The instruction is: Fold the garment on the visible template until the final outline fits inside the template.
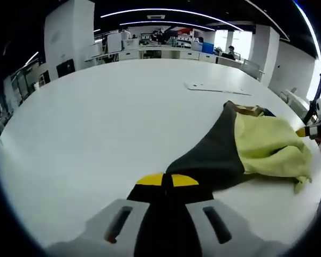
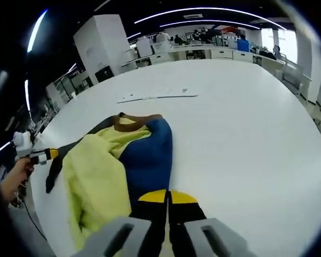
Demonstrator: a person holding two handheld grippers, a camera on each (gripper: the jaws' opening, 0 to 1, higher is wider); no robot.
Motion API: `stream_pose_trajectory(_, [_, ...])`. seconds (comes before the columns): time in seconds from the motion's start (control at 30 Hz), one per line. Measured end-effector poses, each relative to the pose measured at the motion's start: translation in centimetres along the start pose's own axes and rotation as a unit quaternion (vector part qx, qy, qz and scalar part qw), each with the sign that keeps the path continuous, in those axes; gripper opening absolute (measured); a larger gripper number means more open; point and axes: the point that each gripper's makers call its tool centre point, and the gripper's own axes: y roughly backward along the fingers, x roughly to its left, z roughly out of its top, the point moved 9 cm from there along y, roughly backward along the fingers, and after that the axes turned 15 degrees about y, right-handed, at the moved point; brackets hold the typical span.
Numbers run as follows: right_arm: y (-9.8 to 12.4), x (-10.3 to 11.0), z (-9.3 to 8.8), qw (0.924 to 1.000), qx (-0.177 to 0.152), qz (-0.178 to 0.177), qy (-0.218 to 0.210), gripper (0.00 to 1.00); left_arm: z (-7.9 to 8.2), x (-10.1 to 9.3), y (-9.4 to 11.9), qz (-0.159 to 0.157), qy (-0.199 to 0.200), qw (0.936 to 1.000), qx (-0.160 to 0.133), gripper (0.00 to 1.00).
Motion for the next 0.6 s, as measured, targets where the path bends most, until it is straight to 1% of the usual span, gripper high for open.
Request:
stream_pose_trajectory(0.13, [0.0,-0.3,0.1,0.9999,-0.002,-0.009,0.005,0.0,0.3,0.3,-0.2,0.001,-0.005,1.0,-0.001,0.0])
stream_pose_trajectory(0.3, [0.0,-1.2,0.5,0.9991,0.001,-0.032,0.027,0.0,0.7,0.8,-0.3,0.004,-0.011,0.9999,-0.001,0.0])
stream_pose_trajectory(0.47, [-0.1,-3.0,0.9,0.997,0.01,-0.065,0.041,0.0,1.2,1.4,-0.5,0.007,-0.003,1.0,-0.003,0.0])
stream_pose_trajectory(0.6, [-0.2,-4.0,1.3,0.9959,0.006,-0.079,0.044,0.0,1.3,1.5,-0.6,0.008,-0.004,1.0,-0.002,0.0])
